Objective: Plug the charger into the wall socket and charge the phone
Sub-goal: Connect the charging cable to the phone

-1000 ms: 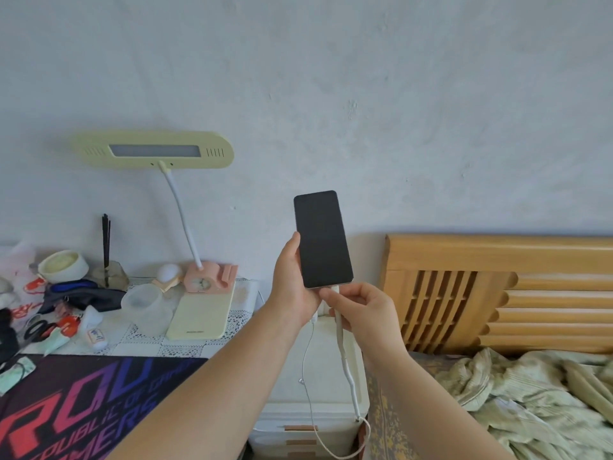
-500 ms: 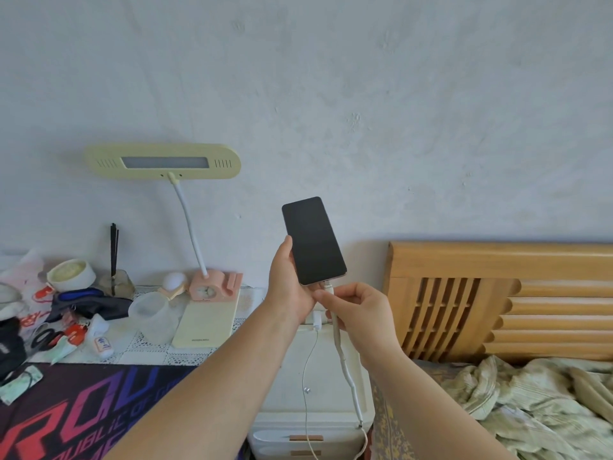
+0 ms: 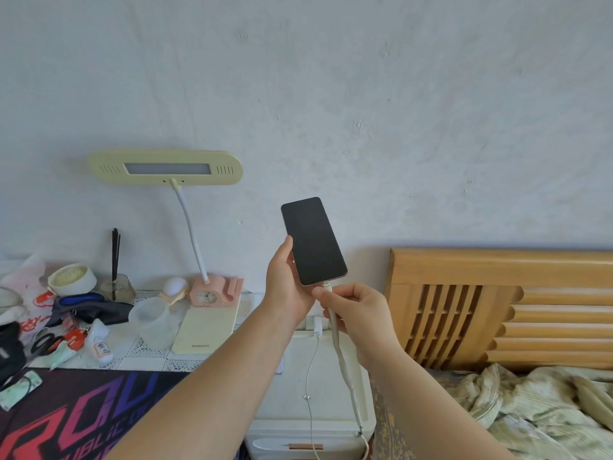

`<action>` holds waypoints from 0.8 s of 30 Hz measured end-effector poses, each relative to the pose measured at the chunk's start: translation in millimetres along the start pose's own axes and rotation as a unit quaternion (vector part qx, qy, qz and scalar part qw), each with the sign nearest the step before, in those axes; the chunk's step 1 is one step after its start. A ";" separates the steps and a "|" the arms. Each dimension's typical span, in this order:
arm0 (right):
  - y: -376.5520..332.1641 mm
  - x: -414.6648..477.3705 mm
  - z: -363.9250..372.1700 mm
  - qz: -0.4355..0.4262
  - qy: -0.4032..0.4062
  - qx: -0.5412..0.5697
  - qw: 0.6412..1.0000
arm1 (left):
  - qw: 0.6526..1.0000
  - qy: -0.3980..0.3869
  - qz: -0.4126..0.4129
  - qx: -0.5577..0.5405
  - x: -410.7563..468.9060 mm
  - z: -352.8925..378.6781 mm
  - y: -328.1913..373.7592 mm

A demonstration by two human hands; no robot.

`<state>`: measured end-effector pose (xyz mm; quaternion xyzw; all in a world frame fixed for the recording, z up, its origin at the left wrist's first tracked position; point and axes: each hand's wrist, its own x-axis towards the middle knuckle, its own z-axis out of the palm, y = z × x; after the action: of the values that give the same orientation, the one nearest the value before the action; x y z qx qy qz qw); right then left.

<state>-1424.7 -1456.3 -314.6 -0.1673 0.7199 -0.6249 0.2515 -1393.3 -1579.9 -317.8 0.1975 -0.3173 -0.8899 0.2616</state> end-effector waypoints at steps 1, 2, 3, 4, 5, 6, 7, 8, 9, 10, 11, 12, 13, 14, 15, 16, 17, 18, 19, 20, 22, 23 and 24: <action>-0.1 0.6 -0.2 0.002 0.000 0.001 1.000 | 1.000 -0.007 0.000 0.006 1.2 -0.4 0.7; 0.1 0.9 -0.4 0.002 -0.001 0.000 1.000 | 1.000 -0.012 0.001 0.015 2.2 -0.2 1.6; 0.4 1.1 -0.5 0.002 -0.002 -0.001 1.000 | 1.000 -0.017 0.001 0.025 3.0 0.5 2.5; 0.9 1.2 -0.5 0.002 -0.003 0.000 1.000 | 0.999 -0.019 -0.001 0.036 3.8 2.0 3.4; 1.3 1.4 -0.5 0.003 -0.003 0.002 1.000 | 0.999 -0.020 -0.003 0.045 4.7 3.3 4.1; 1.7 1.5 -0.6 0.004 -0.001 0.004 1.000 | 0.998 -0.019 -0.006 0.052 5.4 5.0 4.4; 1.8 1.7 -0.9 0.005 0.002 0.007 1.000 | 0.998 -0.017 -0.009 0.057 5.9 6.3 4.4; 1.9 1.8 -1.0 0.004 0.004 0.010 1.000 | 0.998 -0.016 -0.011 0.059 6.5 7.5 4.4; 1.9 2.0 -1.0 0.003 0.006 0.013 1.000 | 0.998 -0.015 -0.013 0.061 7.2 8.0 4.2; 1.9 2.2 -0.7 0.002 0.007 0.016 1.000 | 0.998 -0.016 -0.014 0.065 8.0 8.5 4.0; 1.8 2.5 -0.6 0.002 0.009 0.019 1.000 | 0.997 -0.018 -0.014 0.070 8.8 8.5 4.0; 1.9 3.1 -0.5 0.000 0.010 0.022 1.000 | 0.997 -0.020 -0.014 0.077 9.4 9.0 4.4; 2.1 3.8 -0.5 -0.002 0.011 0.024 1.000 | 0.996 -0.024 -0.015 0.083 10.0 9.6 4.8; 2.4 4.7 -0.6 -0.005 0.013 0.027 1.000 | 0.996 -0.029 -0.017 0.088 10.2 10.9 5.4; 2.9 5.5 -0.8 -0.006 0.015 0.032 0.999 | 0.995 -0.031 -0.017 0.094 10.4 12.6 5.8; 3.5 6.2 -1.0 -0.007 0.019 0.038 0.999 | 0.994 -0.034 -0.018 0.102 10.3 14.7 6.0; 4.3 6.9 -1.5 -0.008 0.023 0.043 0.999 | 0.993 -0.036 -0.019 0.111 10.3 16.6 5.9; 5.0 7.3 -2.3 -0.010 0.027 0.046 0.999 | 0.992 -0.038 -0.022 0.116 9.9 18.5 5.7; 5.5 7.6 -3.3 -0.012 0.029 0.047 0.998 | 0.992 -0.038 -0.025 0.118 9.6 20.0 5.3; 5.9 7.5 -4.6 -0.013 0.030 0.049 0.998 | 0.992 -0.037 -0.028 0.116 9.1 21.2 4.8; 7.5 7.6 -7.8 -0.013 0.028 0.058 0.998 | 0.993 -0.036 -0.033 0.108 8.7 21.8 3.6; 8.3 7.7 -9.4 -0.013 0.024 0.060 0.998 | 0.993 -0.039 -0.034 0.104 9.0 21.1 2.6; 8.8 7.9 -10.8 -0.011 0.018 0.057 0.998 | 0.993 -0.045 -0.034 0.099 9.6 20.5 1.4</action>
<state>-1436.6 -1450.4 -323.4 -0.1495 0.6860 -0.6704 0.2401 -1410.9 -1577.1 -303.9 0.1929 -0.4086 -0.8704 0.1954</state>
